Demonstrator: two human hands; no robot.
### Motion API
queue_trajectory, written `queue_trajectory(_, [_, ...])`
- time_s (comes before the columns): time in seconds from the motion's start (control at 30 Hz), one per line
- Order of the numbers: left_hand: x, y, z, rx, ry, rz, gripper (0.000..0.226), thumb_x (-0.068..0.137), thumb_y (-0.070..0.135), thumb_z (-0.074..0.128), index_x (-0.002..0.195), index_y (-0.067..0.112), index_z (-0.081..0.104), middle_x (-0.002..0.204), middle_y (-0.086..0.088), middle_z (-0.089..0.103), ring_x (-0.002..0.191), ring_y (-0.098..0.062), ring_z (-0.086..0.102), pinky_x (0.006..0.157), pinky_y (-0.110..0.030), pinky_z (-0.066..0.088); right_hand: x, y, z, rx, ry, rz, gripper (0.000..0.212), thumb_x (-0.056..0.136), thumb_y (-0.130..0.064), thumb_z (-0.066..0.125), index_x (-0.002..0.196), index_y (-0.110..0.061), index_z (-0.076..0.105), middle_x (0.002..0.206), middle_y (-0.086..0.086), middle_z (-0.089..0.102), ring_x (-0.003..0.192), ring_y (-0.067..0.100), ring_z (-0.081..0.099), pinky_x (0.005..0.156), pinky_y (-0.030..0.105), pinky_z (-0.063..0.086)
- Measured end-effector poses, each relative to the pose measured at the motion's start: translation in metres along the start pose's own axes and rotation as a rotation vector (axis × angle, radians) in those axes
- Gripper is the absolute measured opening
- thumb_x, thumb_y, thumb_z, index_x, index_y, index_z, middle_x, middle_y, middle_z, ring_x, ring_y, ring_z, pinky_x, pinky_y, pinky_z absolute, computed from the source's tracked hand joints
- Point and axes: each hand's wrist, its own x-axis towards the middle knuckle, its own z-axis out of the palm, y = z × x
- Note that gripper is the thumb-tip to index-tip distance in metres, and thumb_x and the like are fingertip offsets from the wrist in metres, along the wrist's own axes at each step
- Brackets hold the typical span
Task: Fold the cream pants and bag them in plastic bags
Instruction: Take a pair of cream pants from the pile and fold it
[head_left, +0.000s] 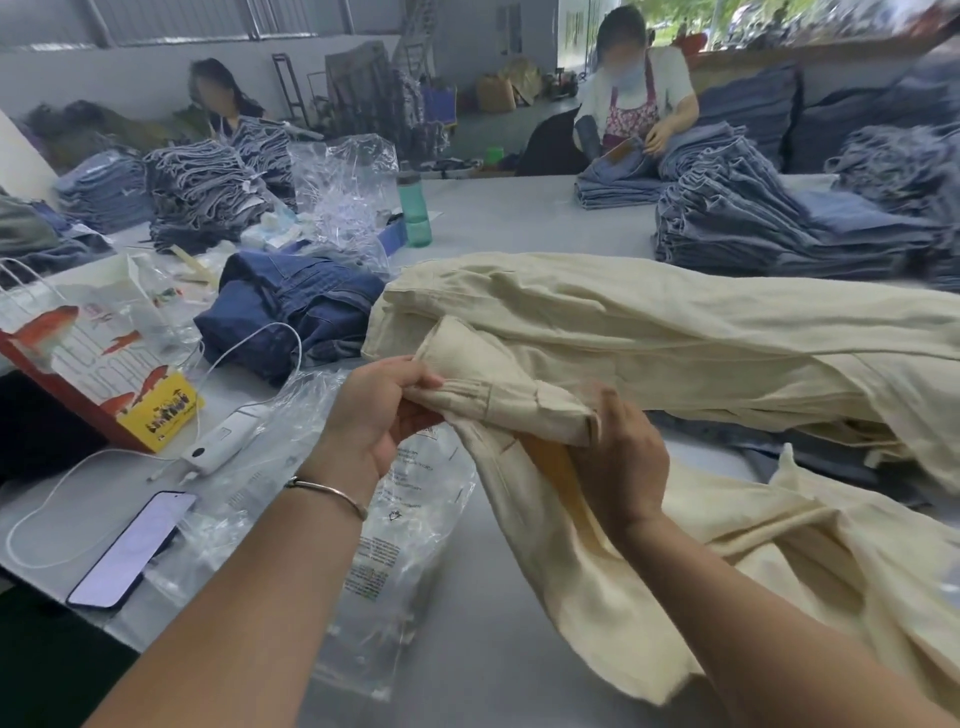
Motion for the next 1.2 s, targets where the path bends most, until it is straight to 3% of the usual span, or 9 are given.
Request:
queue_trajectory(0.1, [0.008, 0.001, -0.014, -0.225, 0.118, -0.041, 0.020, 0.083, -0.004, 0.048, 0.068, 0.005, 0.056, 0.055, -0.004, 0.062, 0.045, -0.013, 0.059, 0.047, -0.019, 0.053, 0.007, 0.026, 0.002, -0.141, -0.073, 0.106, 0.042, 0.079, -0.018, 0.069, 0.117, -0.004, 0.058, 0.104, 0.017, 0.065, 0.091, 0.036, 0.061, 0.074, 0.041, 0.047])
queue_trajectory(0.23, [0.022, 0.002, -0.041, -0.317, 0.160, 0.010, 0.035, 0.084, -0.003, 0.042, 0.054, 0.009, 0.052, 0.047, 0.000, 0.055, 0.041, -0.011, 0.054, 0.044, -0.016, 0.048, -0.040, 0.077, 0.003, -0.610, -0.722, 0.274, 0.037, 0.086, -0.019, 0.048, 0.122, -0.025, 0.044, 0.122, 0.001, 0.052, 0.116, 0.025, 0.044, 0.098, 0.042, 0.034])
queue_trajectory(0.37, [0.040, -0.017, -0.054, -0.259, 0.257, -0.037, 0.025, 0.084, 0.000, 0.041, 0.062, 0.012, 0.044, 0.055, 0.000, 0.048, 0.046, -0.011, 0.049, 0.045, -0.018, 0.045, -0.067, 0.092, 0.004, -0.617, -0.804, 0.339, 0.027, 0.094, -0.018, 0.037, 0.115, -0.030, 0.049, 0.123, -0.001, 0.051, 0.120, 0.024, 0.042, 0.105, 0.048, 0.028])
queue_trajectory(0.57, [0.067, -0.040, -0.080, -0.263, 0.336, -0.061, 0.019, 0.083, -0.002, 0.038, 0.075, 0.011, 0.051, 0.076, -0.006, 0.052, 0.064, -0.017, 0.052, 0.059, -0.025, 0.045, 0.015, 0.103, -0.056, -0.013, -0.076, 0.656, 0.023, 0.084, -0.009, 0.046, 0.101, -0.009, 0.061, 0.099, 0.023, 0.065, 0.089, 0.038, 0.056, 0.072, 0.040, 0.038])
queue_trajectory(0.73, [0.087, -0.066, -0.084, -0.193, 0.289, -0.014, 0.043, 0.084, -0.014, 0.031, 0.109, 0.009, 0.058, 0.096, -0.011, 0.060, 0.073, -0.019, 0.056, 0.058, -0.024, 0.046, 0.041, 0.066, -0.095, -0.193, 0.438, -0.063, 0.010, 0.083, -0.021, 0.064, 0.077, -0.014, 0.060, 0.070, 0.012, 0.058, 0.069, 0.032, 0.050, 0.060, 0.037, 0.036])
queue_trajectory(0.8, [0.095, -0.076, -0.098, -0.239, 0.361, -0.022, 0.043, 0.086, -0.015, 0.033, 0.117, 0.004, 0.057, 0.099, -0.015, 0.059, 0.076, -0.023, 0.057, 0.055, -0.021, 0.049, 0.013, 0.055, -0.087, -0.306, 0.134, -0.218, 0.010, 0.081, -0.023, 0.064, 0.074, -0.015, 0.062, 0.067, 0.009, 0.059, 0.066, 0.032, 0.055, 0.056, 0.035, 0.039])
queue_trajectory(0.93, [0.108, -0.108, -0.140, -0.248, 0.564, -0.151, 0.017, 0.089, -0.007, 0.050, 0.079, 0.007, 0.051, 0.094, -0.011, 0.057, 0.084, -0.022, 0.056, 0.056, -0.019, 0.051, -0.053, 0.055, -0.058, -0.591, -1.154, 0.058, 0.033, 0.079, -0.040, 0.060, 0.110, -0.029, 0.056, 0.110, -0.001, 0.064, 0.102, 0.022, 0.060, 0.072, 0.029, 0.043])
queue_trajectory(1.03, [0.104, -0.140, -0.148, -0.197, 0.487, -0.250, 0.022, 0.089, 0.014, 0.065, 0.107, 0.001, 0.060, 0.118, -0.010, 0.059, 0.094, -0.023, 0.063, 0.088, -0.033, 0.051, -0.074, 0.057, -0.050, -0.720, -1.253, 0.099, 0.068, 0.073, -0.039, 0.064, 0.132, -0.029, 0.033, 0.124, 0.001, 0.053, 0.114, 0.024, 0.050, 0.087, 0.037, 0.039])
queue_trajectory(1.2, [0.081, -0.172, -0.122, 0.431, 0.489, -0.195, 0.045, 0.064, 0.016, 0.085, 0.100, -0.003, 0.066, 0.104, -0.018, 0.069, 0.091, -0.031, 0.066, 0.086, -0.043, 0.054, -0.078, 0.056, -0.062, -0.853, -1.148, 0.191, 0.069, 0.084, -0.026, 0.055, 0.142, -0.021, 0.018, 0.126, 0.006, 0.045, 0.111, 0.027, 0.049, 0.087, 0.037, 0.039])
